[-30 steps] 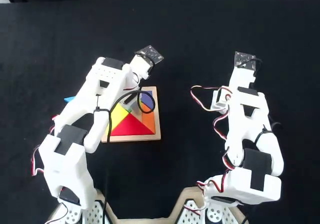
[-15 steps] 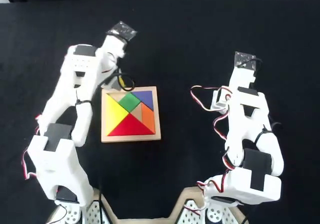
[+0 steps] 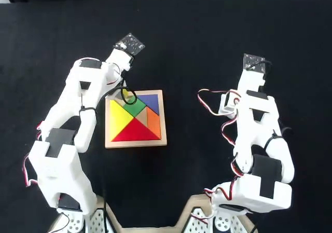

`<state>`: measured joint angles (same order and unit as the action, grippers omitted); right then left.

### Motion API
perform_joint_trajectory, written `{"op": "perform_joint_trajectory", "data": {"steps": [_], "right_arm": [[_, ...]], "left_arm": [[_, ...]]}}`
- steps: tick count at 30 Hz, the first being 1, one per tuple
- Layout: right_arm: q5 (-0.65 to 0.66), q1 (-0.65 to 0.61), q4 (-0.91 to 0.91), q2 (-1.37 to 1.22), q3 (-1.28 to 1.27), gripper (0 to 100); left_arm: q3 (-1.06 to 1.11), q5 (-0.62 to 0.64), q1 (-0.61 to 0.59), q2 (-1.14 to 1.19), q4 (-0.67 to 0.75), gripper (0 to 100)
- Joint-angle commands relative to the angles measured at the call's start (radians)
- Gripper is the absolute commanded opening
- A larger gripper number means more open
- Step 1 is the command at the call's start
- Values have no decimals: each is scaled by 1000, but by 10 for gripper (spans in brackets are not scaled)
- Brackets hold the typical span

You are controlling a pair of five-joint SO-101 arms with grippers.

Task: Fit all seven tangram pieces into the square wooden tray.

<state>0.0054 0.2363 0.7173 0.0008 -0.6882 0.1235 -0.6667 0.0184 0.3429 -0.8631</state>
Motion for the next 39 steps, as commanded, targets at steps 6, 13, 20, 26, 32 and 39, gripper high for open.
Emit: {"op": "perform_joint_trajectory", "data": {"steps": [6, 13, 20, 26, 32, 39], "right_arm": [[-3, 0, 0, -4, 48, 124], [-3, 0, 0, -4, 48, 124], [-2, 0, 0, -4, 48, 124], [-2, 0, 0, -4, 48, 124], [-2, 0, 0, -4, 48, 124], [-2, 0, 0, -4, 48, 124]], "left_arm": [[-2, -9, -10, -6, 28, 267], [71, -9, -7, 44, 187, 267], [65, -8, 22, 63, 140, 267], [2, -9, 36, 37, -31, 267], [13, -11, 28, 38, -41, 267], [-31, -9, 21, 5, -44, 267]]}}
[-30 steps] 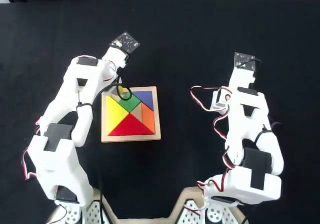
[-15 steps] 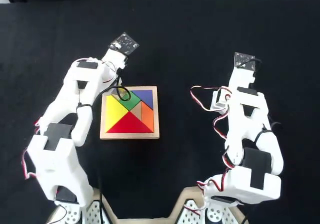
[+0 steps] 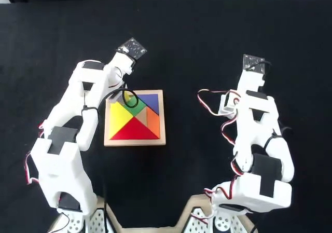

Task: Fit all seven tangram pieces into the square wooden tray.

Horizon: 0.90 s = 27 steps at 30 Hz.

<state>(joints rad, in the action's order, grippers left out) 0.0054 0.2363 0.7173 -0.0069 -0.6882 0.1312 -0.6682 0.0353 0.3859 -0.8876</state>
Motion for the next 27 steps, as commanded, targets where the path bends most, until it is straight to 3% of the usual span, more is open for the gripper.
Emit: {"op": "perform_joint_trajectory", "data": {"steps": [1, 9, 18, 27], "right_arm": [[-2, 0, 0, 4, 48, 124], [-2, 0, 0, 4, 48, 124], [-2, 0, 0, 4, 48, 124], [-2, 0, 2, 4, 48, 124]], "left_arm": [[-50, -8, -12, -55, -20, 267], [-88, -31, -157, -247, -18, 267], [-19, -571, -361, -258, -199, 270], [-21, -838, -371, -121, -203, 350]]}}
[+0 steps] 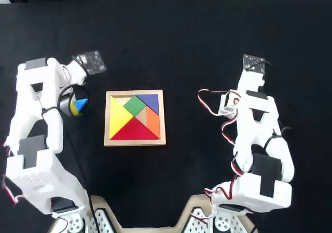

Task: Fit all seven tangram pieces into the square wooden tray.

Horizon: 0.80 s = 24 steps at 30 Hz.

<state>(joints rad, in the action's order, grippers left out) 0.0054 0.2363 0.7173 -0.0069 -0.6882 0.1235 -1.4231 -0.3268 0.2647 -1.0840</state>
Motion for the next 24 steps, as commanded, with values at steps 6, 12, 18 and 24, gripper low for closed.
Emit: {"op": "perform_joint_trajectory", "data": {"steps": [6, 12, 18, 24], "right_arm": [[-2, 0, 0, 4, 48, 124], [-2, 0, 0, 4, 48, 124], [-2, 0, -2, 4, 48, 124], [-2, 0, -2, 4, 48, 124]], "left_arm": [[-24, -120, -4, 14, 49, 349], [-8, -123, 22, 23, 74, 349], [-73, -137, 38, 130, 78, 349], [-145, -149, 38, 242, 71, 337]]}}
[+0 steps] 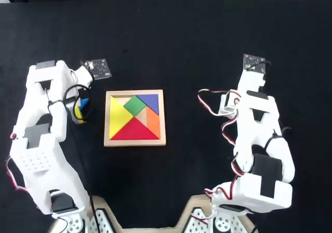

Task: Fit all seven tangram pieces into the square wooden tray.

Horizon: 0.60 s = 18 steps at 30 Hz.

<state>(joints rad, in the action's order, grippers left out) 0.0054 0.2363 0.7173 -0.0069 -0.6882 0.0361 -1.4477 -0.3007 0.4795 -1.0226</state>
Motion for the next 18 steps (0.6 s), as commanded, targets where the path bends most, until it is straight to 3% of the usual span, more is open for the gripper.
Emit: {"op": "perform_joint_trajectory", "data": {"steps": [1, 12, 18], "right_arm": [[-2, 0, -2, 4, 48, 124], [-2, 0, -2, 4, 48, 124], [-2, 0, -2, 4, 48, 124]], "left_arm": [[-62, -127, 12, 35, 9, 323], [-73, -127, 5, 38, 2, 186], [-148, -203, 13, 11, -267, 154]]}}
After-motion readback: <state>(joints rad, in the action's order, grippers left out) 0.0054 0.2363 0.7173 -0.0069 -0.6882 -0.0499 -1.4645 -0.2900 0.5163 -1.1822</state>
